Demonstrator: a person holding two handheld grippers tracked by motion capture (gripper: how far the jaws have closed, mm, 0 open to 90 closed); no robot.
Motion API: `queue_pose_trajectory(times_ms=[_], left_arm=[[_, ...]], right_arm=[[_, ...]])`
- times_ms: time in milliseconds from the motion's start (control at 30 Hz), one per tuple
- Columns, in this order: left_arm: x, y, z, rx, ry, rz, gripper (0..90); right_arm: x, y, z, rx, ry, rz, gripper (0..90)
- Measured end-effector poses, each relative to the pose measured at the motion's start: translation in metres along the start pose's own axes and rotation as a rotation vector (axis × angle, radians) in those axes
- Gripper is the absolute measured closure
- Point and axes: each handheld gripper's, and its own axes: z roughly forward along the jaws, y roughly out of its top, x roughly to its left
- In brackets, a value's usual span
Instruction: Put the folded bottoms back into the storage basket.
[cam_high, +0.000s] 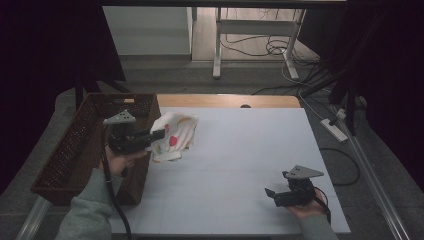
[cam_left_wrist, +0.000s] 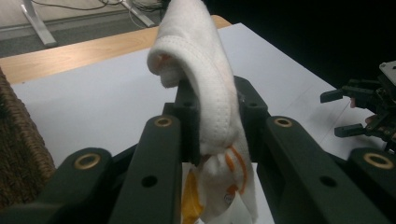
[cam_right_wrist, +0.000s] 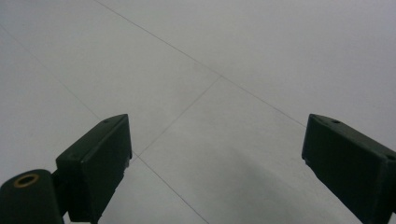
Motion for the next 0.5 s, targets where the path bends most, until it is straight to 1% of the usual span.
queue_pose_trajectory(times_ms=[133,167,267,500], left_arm=[[0.001,0.001,-0.004,-0.004,-0.002,0.0,74.5],[0.001,0.001,-0.006,-0.003,-0.001,0.0,74.5],[0.001,0.001,-0.01,-0.01,0.008,0.001,74.5],[0.002,0.002,-0.017,-0.019,0.01,0.0,74.5]], right_arm=[[0.0,0.0,0.0,-0.001,-0.001,0.0,8.7],[-0.001,0.0,-0.001,-0.007,0.005,0.004,8.7],[-0.001,0.0,-0.001,-0.006,0.001,0.006,8.7],[-0.001,0.0,-0.001,-0.008,0.003,0.005,8.7]])
